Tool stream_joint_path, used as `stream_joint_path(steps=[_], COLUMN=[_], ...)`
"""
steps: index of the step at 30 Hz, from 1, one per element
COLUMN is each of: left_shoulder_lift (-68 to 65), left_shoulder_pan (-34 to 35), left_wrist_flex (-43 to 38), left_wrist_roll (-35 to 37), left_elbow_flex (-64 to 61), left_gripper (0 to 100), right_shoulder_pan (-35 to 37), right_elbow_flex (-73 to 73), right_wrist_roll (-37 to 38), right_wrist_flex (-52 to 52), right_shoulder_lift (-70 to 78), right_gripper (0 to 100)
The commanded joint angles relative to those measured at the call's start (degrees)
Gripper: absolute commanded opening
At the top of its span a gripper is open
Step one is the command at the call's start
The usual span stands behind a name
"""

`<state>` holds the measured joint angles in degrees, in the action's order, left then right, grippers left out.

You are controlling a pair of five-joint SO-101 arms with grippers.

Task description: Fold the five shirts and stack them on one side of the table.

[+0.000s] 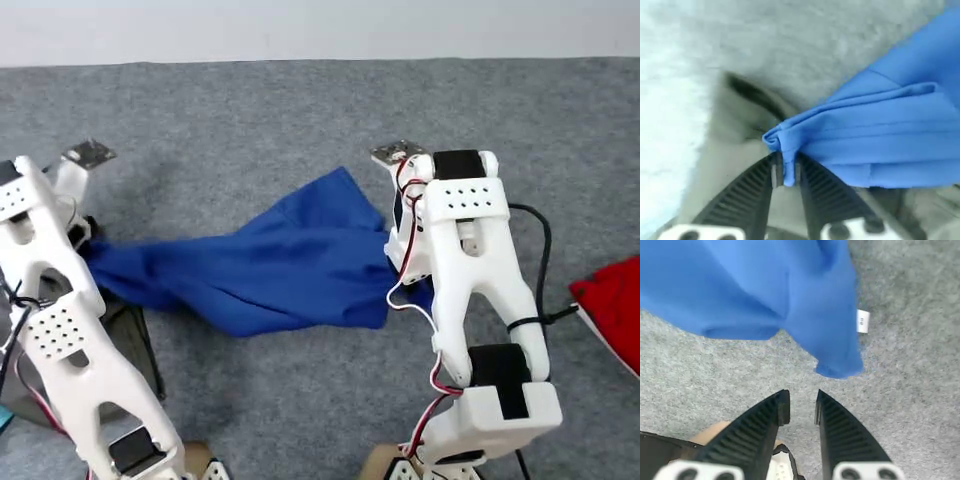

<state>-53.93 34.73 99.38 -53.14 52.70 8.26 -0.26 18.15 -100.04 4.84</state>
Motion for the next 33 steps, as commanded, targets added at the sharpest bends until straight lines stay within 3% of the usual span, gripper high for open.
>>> stream_joint_path(steps=[1, 6, 12, 17, 26, 33], left_shoulder_lift=[0.79, 0.79, 0.26, 0.26, 0.26, 0.35], left_shoulder_pan=[-0.09, -0.09, -0.18, -0.79, -0.88, -0.88], left_wrist_flex=[0.97, 1.05, 1.05, 1.05, 1.05, 1.05], left_wrist_roll=[5.54, 11.78, 15.38, 15.74, 15.74, 15.74], left_elbow_flex=[6.99, 10.42, 9.89, 6.81, 4.97, 5.14], left_gripper=[0, 0, 0, 0, 0, 0], right_shoulder_pan=[0.31, 1.54, 10.59, 17.01, 25.10, 25.80], right_elbow_flex=[-2.81, -2.81, -2.81, -2.55, -4.40, -9.76], right_wrist_roll=[-0.44, -0.35, 1.49, 2.90, 3.34, 3.34], right_wrist_flex=[-1.36, -1.45, -2.51, -2.42, -1.80, 1.36], right_shoulder_lift=[-0.75, -0.84, -0.31, -0.13, 10.33, 19.38], right_gripper=[9.0, 9.0, 10.3, 23.6, 24.0, 23.9])
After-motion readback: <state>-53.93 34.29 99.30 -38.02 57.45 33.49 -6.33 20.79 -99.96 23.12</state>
